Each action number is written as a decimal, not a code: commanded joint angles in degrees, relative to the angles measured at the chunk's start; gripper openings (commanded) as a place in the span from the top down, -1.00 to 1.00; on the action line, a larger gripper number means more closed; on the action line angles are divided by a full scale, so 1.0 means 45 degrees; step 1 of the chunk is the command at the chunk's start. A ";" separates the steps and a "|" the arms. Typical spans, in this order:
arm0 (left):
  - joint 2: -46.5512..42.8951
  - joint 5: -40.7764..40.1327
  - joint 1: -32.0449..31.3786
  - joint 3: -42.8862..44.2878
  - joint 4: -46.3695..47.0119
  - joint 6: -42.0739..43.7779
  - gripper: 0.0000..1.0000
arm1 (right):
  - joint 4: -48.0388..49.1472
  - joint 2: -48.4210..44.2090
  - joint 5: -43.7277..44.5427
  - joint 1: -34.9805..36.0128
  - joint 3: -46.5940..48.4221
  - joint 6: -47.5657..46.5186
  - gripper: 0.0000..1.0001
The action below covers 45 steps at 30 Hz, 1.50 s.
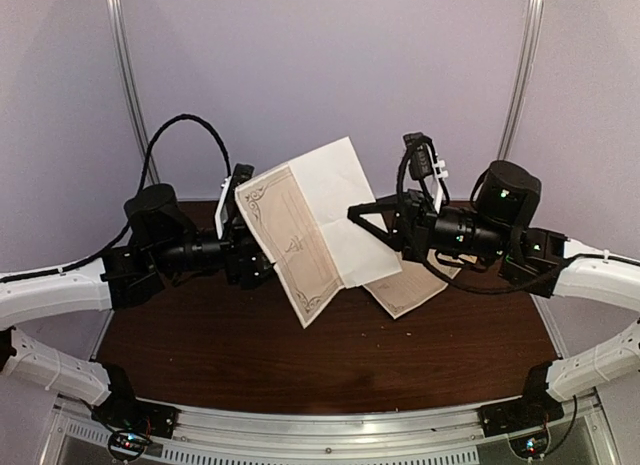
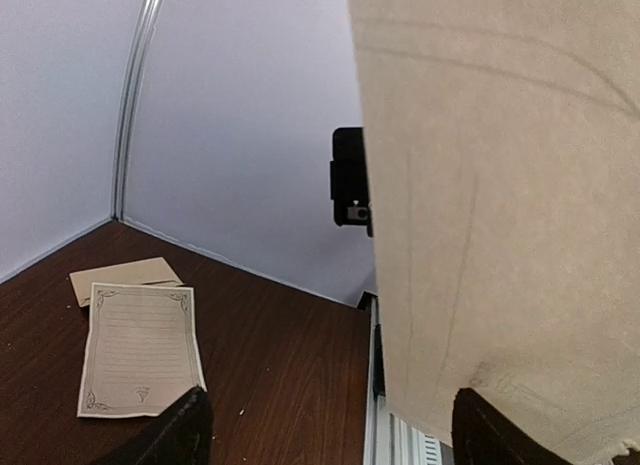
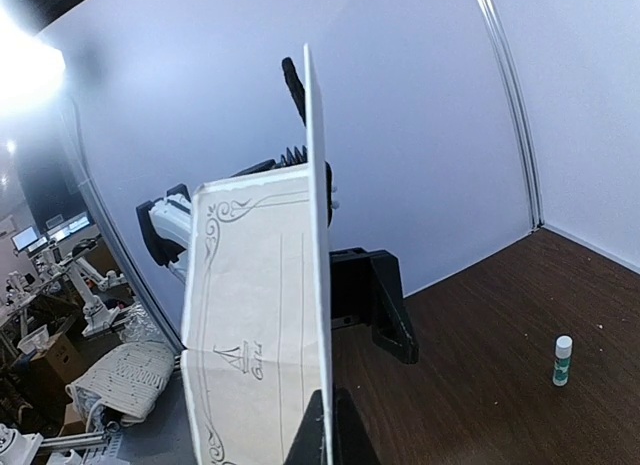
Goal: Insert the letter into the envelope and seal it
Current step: Fold the letter.
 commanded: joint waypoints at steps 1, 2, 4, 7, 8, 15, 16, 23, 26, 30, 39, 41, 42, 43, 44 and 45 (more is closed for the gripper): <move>0.0181 0.0756 -0.0126 0.0492 0.1802 0.0221 -0.67 | 0.0381 0.0293 -0.0570 0.0097 0.0252 0.0107 1.00; 0.0199 0.0808 -0.0131 0.0500 0.1938 0.0207 -0.67 | 0.0387 0.0367 -0.0642 0.0108 0.0278 0.0101 1.00; 0.0247 0.0908 -0.0123 0.0562 0.2067 0.0172 -0.66 | 0.0400 0.0523 -0.0771 0.0130 0.0365 0.0102 1.00; 0.0363 0.0985 -0.0147 0.0638 0.2238 0.0110 -0.62 | 0.0455 0.0743 -0.1110 0.0132 0.0476 0.0164 1.00; 0.0422 0.1020 -0.0151 0.0628 0.2346 0.0092 -0.60 | 0.0560 0.0814 -0.1229 0.0131 0.0479 0.0190 1.00; 0.0988 0.1195 -0.0151 0.0917 0.2747 0.0097 -0.42 | 0.0447 0.1273 -0.1732 0.0189 0.0838 0.0134 1.00; 0.1025 0.1191 -0.0151 0.0934 0.2771 0.0107 -0.39 | 0.0447 0.1298 -0.1783 0.0190 0.0881 0.0140 1.00; 0.0919 0.1509 -0.0149 0.0768 0.3312 -0.0106 -0.07 | 0.0434 0.1193 -0.1817 0.0207 0.0848 0.0044 1.00; 0.0866 0.1949 -0.0147 0.0641 0.3670 -0.0263 0.13 | 0.0547 0.1192 -0.1934 0.0193 0.0766 0.0149 1.00; 0.0741 0.2036 -0.0151 0.0608 0.3736 -0.0321 0.44 | 0.0657 0.1154 -0.2012 0.0195 0.0743 0.0191 1.00; 0.0532 0.2325 -0.0141 0.0457 0.4143 -0.0631 1.00 | 0.0567 0.0916 -0.1455 0.0185 0.0499 0.0194 1.00; 0.0402 0.2309 -0.0146 0.0382 0.4137 -0.0583 1.00 | 0.0600 0.0825 -0.1288 0.0171 0.0416 0.0219 0.88; 0.0324 0.2225 -0.0148 0.0345 0.4126 -0.0566 1.00 | 0.0591 0.0773 -0.1198 0.0142 0.0394 0.0236 0.76; 0.0244 0.2100 -0.0150 0.0287 0.4093 -0.0530 1.00 | 0.0562 0.0691 -0.1111 0.0113 0.0383 0.0248 0.65; 0.0155 0.2028 -0.0151 0.0257 0.4029 -0.0499 1.00 | 0.0556 0.0612 -0.1013 0.0066 0.0355 0.0247 0.56; 0.0086 0.1929 -0.0151 0.0215 0.3942 -0.0465 1.00 | 0.0485 0.0490 -0.0914 0.0021 0.0335 0.0247 0.49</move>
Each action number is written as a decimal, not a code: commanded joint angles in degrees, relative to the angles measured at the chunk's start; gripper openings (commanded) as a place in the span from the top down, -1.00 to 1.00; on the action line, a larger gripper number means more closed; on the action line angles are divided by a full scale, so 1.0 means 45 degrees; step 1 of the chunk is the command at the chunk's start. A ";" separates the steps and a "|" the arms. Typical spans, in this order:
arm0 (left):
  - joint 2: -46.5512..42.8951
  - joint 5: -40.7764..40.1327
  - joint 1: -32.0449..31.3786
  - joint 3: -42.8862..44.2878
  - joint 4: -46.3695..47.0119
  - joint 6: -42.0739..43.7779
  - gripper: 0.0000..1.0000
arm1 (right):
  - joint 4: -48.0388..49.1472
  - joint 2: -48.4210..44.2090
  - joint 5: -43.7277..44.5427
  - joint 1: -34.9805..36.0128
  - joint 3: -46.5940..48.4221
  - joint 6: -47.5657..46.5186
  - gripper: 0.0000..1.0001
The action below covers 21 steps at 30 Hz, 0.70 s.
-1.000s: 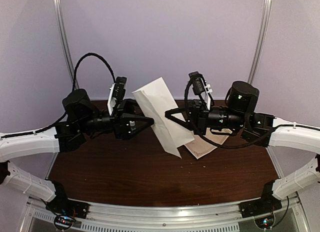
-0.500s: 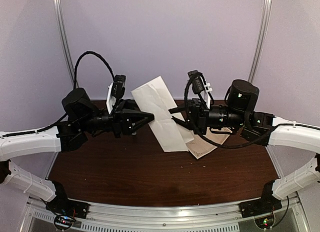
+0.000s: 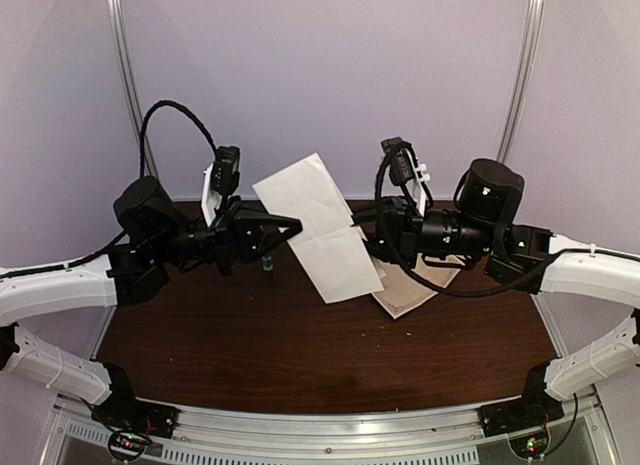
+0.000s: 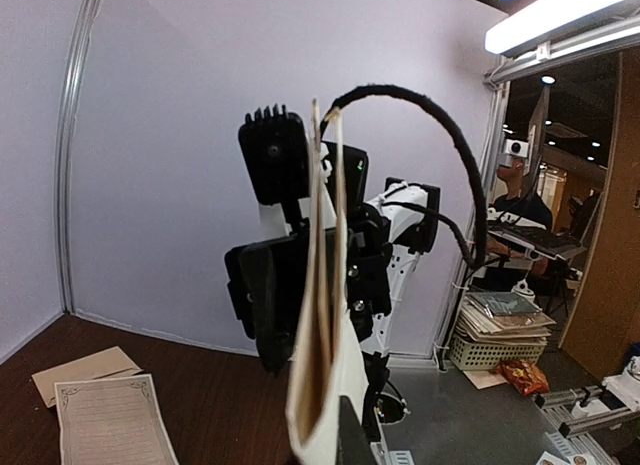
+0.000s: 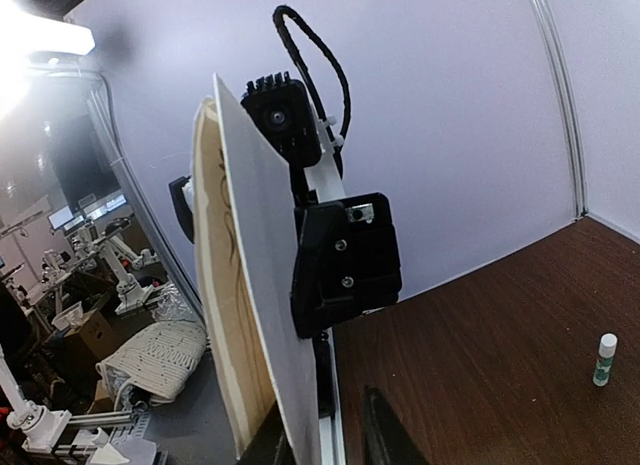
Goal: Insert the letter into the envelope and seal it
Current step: Fold the letter.
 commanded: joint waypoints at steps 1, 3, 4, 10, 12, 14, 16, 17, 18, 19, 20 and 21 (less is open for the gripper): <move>-0.0603 -0.0175 -0.0054 -0.0206 0.0509 0.0020 1.00 | 0.0155 -0.0735 0.0690 -0.0160 -0.0210 0.0097 0.42; -0.0672 -0.0457 -0.0054 -0.0252 0.0216 0.0066 1.00 | 0.0035 -0.1069 0.0845 -0.0292 -0.0370 0.0089 0.24; -0.0683 -0.0603 -0.0054 -0.0229 0.0035 0.0077 1.00 | 0.0001 -0.1316 0.0914 -0.0360 -0.0472 0.0080 0.12; -0.0431 -0.0976 -0.0053 0.0404 -0.1457 0.0190 1.00 | -0.0747 -0.2106 0.0991 -0.0537 -0.0622 -0.0273 -0.72; -0.0328 -0.0856 -0.0043 0.0596 -0.1691 0.0194 1.00 | -0.1169 -0.2072 0.0976 -0.0542 -0.0482 -0.0438 -0.84; -0.0232 -0.0692 -0.0052 0.0621 -0.1680 0.0167 1.00 | -0.1802 -0.1876 0.1129 -0.0498 -0.0316 -0.0679 -0.88; -0.0097 -0.0576 -0.0054 0.0634 -0.1758 0.0137 1.00 | -0.2098 -0.1590 0.1173 -0.0417 -0.0196 -0.0740 -0.85; -0.0025 -0.0525 -0.0044 0.0668 -0.1816 0.0112 1.00 | -0.2150 -0.1442 0.1106 -0.0336 -0.0138 -0.0751 -0.77; 0.0038 -0.0458 -0.0053 0.0691 -0.1850 0.0075 1.00 | -0.2155 -0.1292 0.1054 -0.0251 -0.0079 -0.0743 -0.70; 0.0124 -0.0343 -0.0049 0.0726 -0.1847 0.0027 1.00 | -0.2123 -0.1171 0.1048 -0.0172 -0.0034 -0.0742 -0.63; 0.0179 -0.0249 -0.0053 0.0774 -0.1854 -0.0004 1.00 | -0.2058 -0.1080 0.1031 -0.0123 -0.0022 -0.0727 -0.51; 0.0225 -0.0145 -0.0054 0.0815 -0.1872 -0.0010 1.00 | -0.1940 -0.1000 0.0969 -0.0094 -0.0031 -0.0699 -0.38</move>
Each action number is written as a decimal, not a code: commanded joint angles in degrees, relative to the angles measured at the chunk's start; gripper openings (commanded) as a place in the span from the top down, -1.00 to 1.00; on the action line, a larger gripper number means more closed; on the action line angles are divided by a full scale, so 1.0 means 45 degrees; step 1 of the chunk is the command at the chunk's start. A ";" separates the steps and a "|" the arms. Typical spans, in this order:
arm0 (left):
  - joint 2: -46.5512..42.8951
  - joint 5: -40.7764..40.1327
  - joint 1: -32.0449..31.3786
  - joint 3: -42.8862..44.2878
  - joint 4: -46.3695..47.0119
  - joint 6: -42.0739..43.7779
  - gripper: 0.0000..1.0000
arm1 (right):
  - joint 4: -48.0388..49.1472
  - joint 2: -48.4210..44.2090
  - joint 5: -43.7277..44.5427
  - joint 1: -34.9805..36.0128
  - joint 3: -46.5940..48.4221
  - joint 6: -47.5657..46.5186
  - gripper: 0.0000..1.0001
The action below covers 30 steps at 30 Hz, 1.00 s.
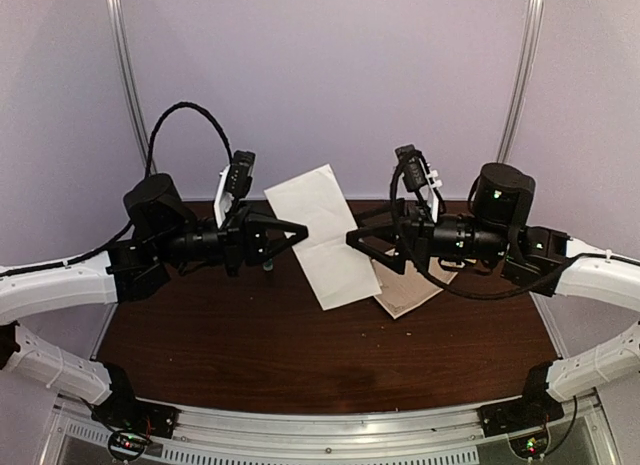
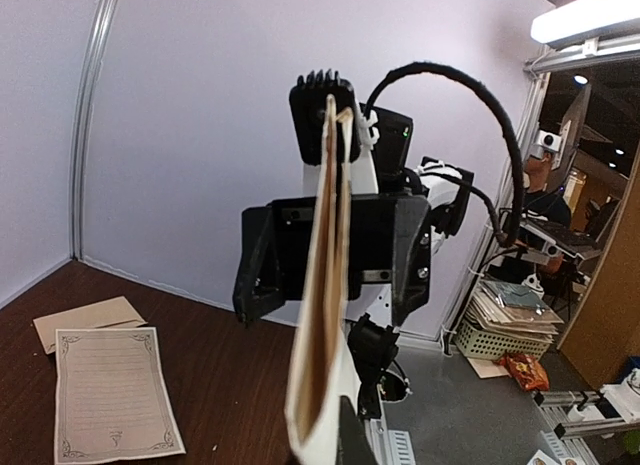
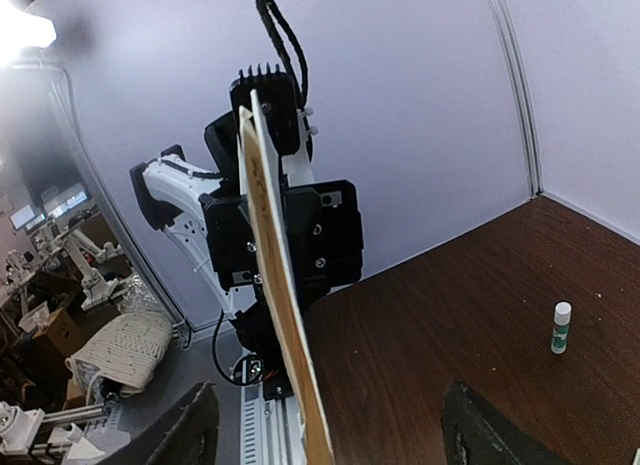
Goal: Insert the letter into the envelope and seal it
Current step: Fold the letter.
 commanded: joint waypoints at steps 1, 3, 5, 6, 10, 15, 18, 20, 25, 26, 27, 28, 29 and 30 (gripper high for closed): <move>0.0303 0.0505 -0.0054 0.0576 -0.0036 -0.0026 1.00 | -0.0065 0.0348 -0.0057 0.0244 0.0423 -0.0090 -0.24; 0.0383 0.0620 -0.0053 0.0682 -0.0151 0.0018 1.00 | 0.0351 0.0430 -0.0200 0.0248 0.0341 0.0031 0.00; 0.0424 0.0687 -0.0039 0.0731 -0.0227 0.0052 1.00 | 0.0600 0.0495 -0.0314 0.0259 0.0334 0.0131 0.37; 0.0414 0.0680 -0.0052 0.0716 -0.0229 0.0038 1.00 | 0.0673 0.0521 -0.0389 0.0261 0.0351 0.0165 0.59; 0.0335 0.0676 -0.0052 0.0479 0.0090 -0.0147 0.31 | 0.1114 0.0516 -0.0364 0.0276 0.0202 0.0381 1.00; 0.0395 0.0795 -0.0054 0.0269 0.0391 -0.0381 0.13 | 0.1970 0.0439 -0.0214 0.0287 -0.0151 0.0731 1.00; 0.0410 0.0832 -0.0052 0.0204 0.0550 -0.0462 0.24 | 0.2036 0.0516 -0.0150 0.0285 -0.0103 0.0745 1.00; 0.0391 0.0761 -0.0053 0.0199 0.0567 -0.0444 0.42 | 0.1963 0.0574 -0.0107 0.0277 -0.0059 0.0737 1.00; 0.0353 0.0185 -0.0053 0.0246 0.0522 -0.0541 1.00 | 0.1437 0.0615 0.0329 0.0272 0.0047 0.0660 1.00; 0.0329 -0.0054 -0.0044 0.0306 0.0321 -0.0537 1.00 | 0.1246 0.0551 0.0504 0.0285 0.0085 0.0607 0.87; 0.0290 -0.0394 -0.0036 0.0411 -0.0046 -0.0480 1.00 | 0.0946 0.0455 0.0777 0.0286 0.0141 0.0537 0.62; 0.0270 -0.0882 0.0004 0.0583 -0.0590 -0.0240 1.00 | 0.0557 0.0331 0.1283 0.0277 0.0217 0.0438 0.20; 0.0238 -0.1215 0.0085 0.0881 -0.1427 0.0050 1.00 | -0.0141 0.0188 0.1788 0.0285 0.0329 0.0308 -0.09; 0.0237 -0.1474 0.0249 0.1218 -0.2295 0.0348 1.00 | -0.0875 -0.0029 0.2364 0.0255 0.0474 0.0136 -0.32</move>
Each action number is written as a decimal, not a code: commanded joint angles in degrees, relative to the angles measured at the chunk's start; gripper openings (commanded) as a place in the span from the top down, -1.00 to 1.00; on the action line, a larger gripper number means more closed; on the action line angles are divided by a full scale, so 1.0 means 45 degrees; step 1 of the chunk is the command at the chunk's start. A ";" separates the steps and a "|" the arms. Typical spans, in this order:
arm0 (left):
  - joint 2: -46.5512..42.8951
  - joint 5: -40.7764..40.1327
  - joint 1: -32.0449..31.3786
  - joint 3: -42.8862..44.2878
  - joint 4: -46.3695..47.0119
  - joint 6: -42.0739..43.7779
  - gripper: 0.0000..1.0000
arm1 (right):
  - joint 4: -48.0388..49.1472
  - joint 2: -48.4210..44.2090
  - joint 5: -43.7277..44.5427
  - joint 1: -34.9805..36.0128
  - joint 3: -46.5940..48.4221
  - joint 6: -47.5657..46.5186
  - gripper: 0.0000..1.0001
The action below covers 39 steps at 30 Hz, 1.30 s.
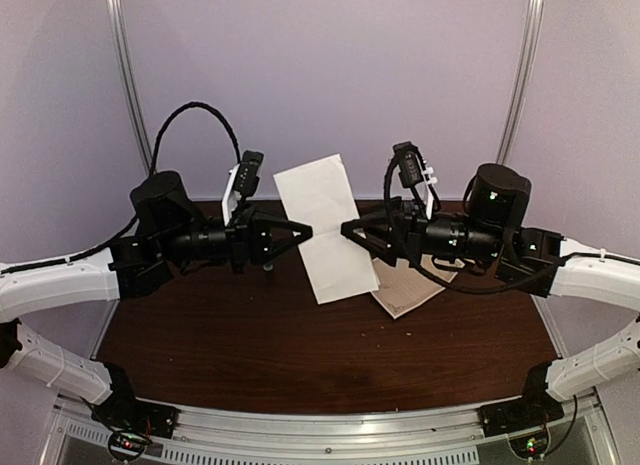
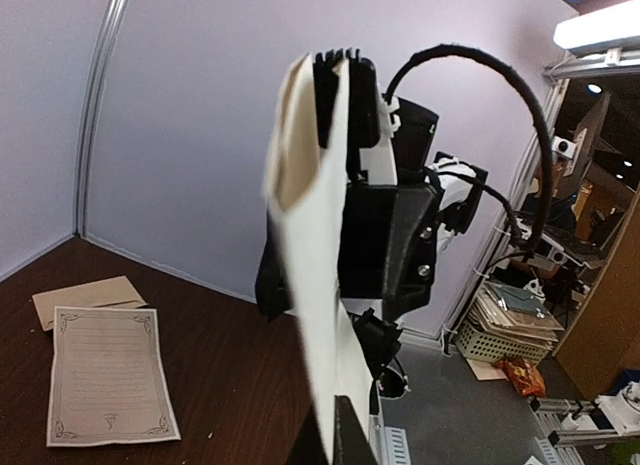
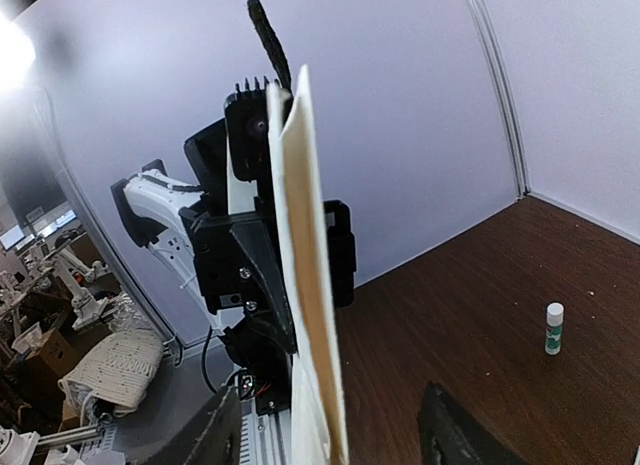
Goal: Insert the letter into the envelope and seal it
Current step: Fold the letter, then move the letter to the center of the board.
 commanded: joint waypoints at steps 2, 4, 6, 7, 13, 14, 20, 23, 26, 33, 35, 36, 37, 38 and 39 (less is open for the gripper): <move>-0.0121 -0.1508 0.0830 0.1517 -0.3336 0.1285 1.00 | -0.3388 -0.0940 0.3311 0.0067 0.0775 -0.0694 -0.57; -0.0089 -0.1234 0.1815 0.1882 -0.4311 0.1573 1.00 | -0.4836 -0.1292 0.4987 -0.0003 0.0997 -0.0860 -0.72; 0.0019 -0.0798 0.2976 0.2204 -0.5080 0.2016 1.00 | -0.6200 -0.1499 0.6280 -0.0307 0.1195 -0.0804 -0.83; 0.0089 -0.0809 0.3535 0.2366 -0.5441 0.2303 1.00 | -0.6786 -0.1546 0.6758 -0.0564 0.1296 -0.0740 -0.88; 0.0231 -0.0599 0.6574 0.2247 -0.5356 0.3324 1.00 | -0.8597 -0.1093 0.7393 -0.3863 0.1157 -0.0203 -1.00; 0.0236 -0.0733 0.6946 0.2107 -0.5180 0.3357 1.00 | -0.8540 -0.0890 0.7107 -0.4643 0.0947 -0.0166 -1.00; 0.0082 -0.1900 0.7856 0.2263 -0.6581 0.4785 1.00 | -0.7864 0.1449 0.5684 -0.8179 0.0231 -0.0626 -0.83; -0.0111 -0.2403 0.7856 0.2152 -0.6758 0.4942 1.00 | -0.7405 0.2890 0.5621 -0.9570 0.0219 -0.0995 -0.77; -0.0377 -0.2734 0.7856 0.1958 -0.6781 0.5068 1.00 | -0.7108 0.4241 0.5595 -1.0595 0.0520 -0.1250 -0.70; -0.0577 -0.2711 0.7856 0.1837 -0.6847 0.5128 1.00 | -0.7350 0.6908 0.6181 -1.1068 0.2019 -0.2253 -0.62; -0.0640 -0.2725 0.7856 0.1793 -0.6849 0.5110 1.00 | -0.7435 0.7390 0.6425 -1.1113 0.2320 -0.2382 -0.61; -0.0662 -0.2717 0.7856 0.1792 -0.6856 0.5109 1.00 | -0.7438 0.7560 0.6419 -1.1172 0.2396 -0.2370 -0.61; -0.0684 -0.2714 0.7856 0.1792 -0.6852 0.5109 1.00 | -0.7373 0.7643 0.6382 -1.1231 0.2406 -0.2342 -0.61; -0.0714 -0.2694 0.7856 0.1792 -0.6856 0.5119 1.00 | -0.7272 0.7694 0.6323 -1.1268 0.2375 -0.2316 -0.61; -0.0738 -0.2677 0.7856 0.1774 -0.6845 0.5110 1.00 | -0.7183 0.7737 0.6265 -1.1280 0.2347 -0.2330 -0.61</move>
